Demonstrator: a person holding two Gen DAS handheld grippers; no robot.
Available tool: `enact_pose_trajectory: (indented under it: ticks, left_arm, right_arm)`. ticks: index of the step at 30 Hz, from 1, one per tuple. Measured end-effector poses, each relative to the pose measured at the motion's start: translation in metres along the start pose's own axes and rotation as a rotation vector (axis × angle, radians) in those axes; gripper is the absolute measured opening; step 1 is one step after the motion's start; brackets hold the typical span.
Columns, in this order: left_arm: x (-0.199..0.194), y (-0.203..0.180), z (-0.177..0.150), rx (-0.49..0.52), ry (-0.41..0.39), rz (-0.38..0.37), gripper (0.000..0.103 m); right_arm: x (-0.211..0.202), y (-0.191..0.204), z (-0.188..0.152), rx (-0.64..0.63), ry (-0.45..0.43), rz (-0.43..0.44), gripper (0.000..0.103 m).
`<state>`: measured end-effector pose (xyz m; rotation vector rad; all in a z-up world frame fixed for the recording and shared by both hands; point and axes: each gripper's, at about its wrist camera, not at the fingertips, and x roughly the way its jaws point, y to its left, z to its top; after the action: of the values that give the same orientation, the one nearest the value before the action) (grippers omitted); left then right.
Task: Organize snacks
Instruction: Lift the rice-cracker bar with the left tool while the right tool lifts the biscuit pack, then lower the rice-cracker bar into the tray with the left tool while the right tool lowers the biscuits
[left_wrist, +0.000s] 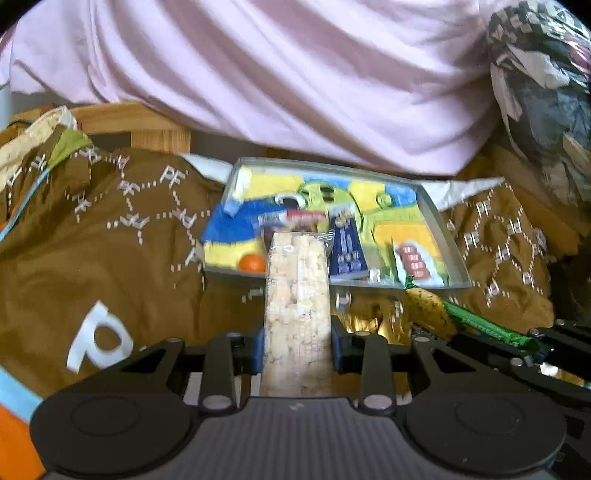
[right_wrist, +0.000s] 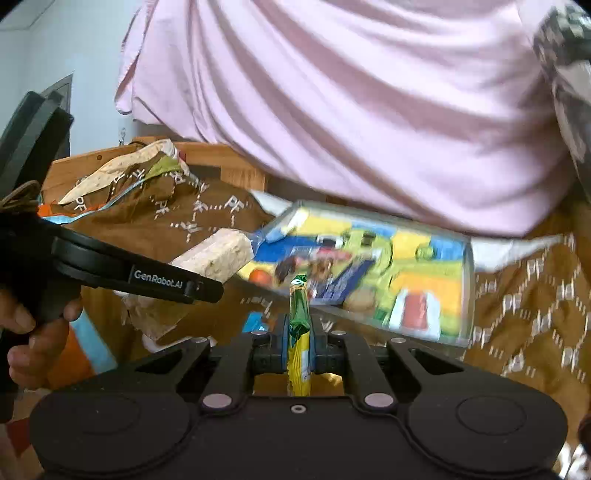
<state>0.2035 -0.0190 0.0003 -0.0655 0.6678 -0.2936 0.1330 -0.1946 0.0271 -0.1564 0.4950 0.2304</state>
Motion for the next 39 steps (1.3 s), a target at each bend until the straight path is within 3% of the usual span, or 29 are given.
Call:
enact_pose_trajectory:
  ticks: [6,11,21,28,39]
  left_arm:
    - [0.015,-0.006,0.028,0.018,-0.077,0.024,0.036]
    - [0.033,-0.013,0.050,0.044,-0.160,0.094,0.036]
    - [0.081,-0.003,0.078,0.019,-0.239,0.077,0.036]
    - [0.121,0.008,0.082,-0.009,-0.241,0.055,0.036]
    - [0.165,0.014,0.061,-0.037,-0.167,0.046,0.036]
  right_arm:
    - [0.019,-0.017,0.022,-0.088,-0.074,-0.033,0.010]
    - [0.041,-0.041,0.034,-0.060,-0.154,-0.116,0.010]
    - [0.099,-0.073,0.042,-0.006,-0.196,-0.232,0.010]
    - [0.147,-0.083,0.032,-0.018,-0.141,-0.284,0.010]
    - [0.189,-0.080,0.017,0.003,-0.074,-0.268,0.010]
